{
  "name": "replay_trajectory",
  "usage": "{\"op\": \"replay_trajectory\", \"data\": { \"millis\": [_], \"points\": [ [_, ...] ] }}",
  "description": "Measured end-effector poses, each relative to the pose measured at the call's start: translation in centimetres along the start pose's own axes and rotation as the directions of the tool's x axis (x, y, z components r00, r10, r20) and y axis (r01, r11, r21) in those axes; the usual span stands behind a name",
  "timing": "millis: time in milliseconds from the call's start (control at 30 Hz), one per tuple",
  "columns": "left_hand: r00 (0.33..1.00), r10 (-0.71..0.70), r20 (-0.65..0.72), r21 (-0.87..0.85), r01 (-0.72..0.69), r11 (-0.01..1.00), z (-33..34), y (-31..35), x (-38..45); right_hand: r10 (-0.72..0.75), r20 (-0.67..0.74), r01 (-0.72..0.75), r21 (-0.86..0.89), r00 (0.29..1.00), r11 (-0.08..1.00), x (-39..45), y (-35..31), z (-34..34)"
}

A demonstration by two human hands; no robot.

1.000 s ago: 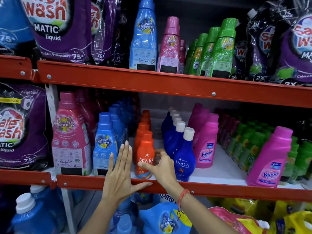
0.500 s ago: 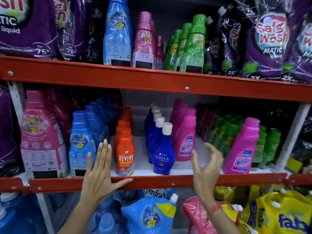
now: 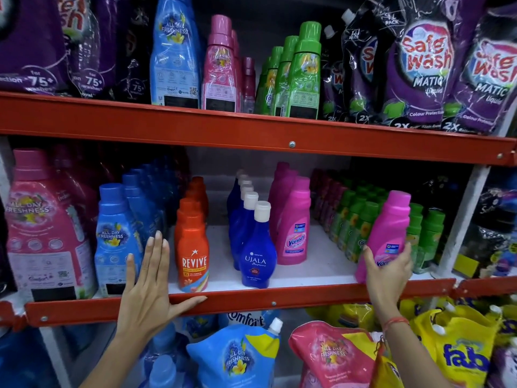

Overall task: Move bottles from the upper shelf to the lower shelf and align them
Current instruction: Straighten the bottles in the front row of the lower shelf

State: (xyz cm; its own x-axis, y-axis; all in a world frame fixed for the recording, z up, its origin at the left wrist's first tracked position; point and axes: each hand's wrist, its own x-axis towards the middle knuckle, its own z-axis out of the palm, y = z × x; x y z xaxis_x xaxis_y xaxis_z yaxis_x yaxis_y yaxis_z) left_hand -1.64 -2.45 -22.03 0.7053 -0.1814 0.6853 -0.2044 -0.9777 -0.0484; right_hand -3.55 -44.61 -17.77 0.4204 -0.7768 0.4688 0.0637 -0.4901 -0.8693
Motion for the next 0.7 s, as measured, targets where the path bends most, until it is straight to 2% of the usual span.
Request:
{"op": "replay_trajectory", "data": {
  "millis": [233,433,700],
  "points": [
    [1.0,-0.009,0.006,-0.009,0.009,1.0,-0.1,0.1,-0.1,-0.026,0.009,0.026,-0.077,1.0,0.997,0.1,-1.0,-0.6],
    [1.0,-0.013,0.026,-0.015,0.014,1.0,-0.4,0.1,-0.1,-0.096,0.066,0.097,-0.017,0.993,0.995,-2.9,-3.9,1.1],
    [0.998,-0.02,0.058,-0.01,0.021,1.0,-0.7,0.2,0.0,-0.121,0.169,0.118,0.031,0.978,0.993,-6.3,-6.2,3.8]
  ]
}}
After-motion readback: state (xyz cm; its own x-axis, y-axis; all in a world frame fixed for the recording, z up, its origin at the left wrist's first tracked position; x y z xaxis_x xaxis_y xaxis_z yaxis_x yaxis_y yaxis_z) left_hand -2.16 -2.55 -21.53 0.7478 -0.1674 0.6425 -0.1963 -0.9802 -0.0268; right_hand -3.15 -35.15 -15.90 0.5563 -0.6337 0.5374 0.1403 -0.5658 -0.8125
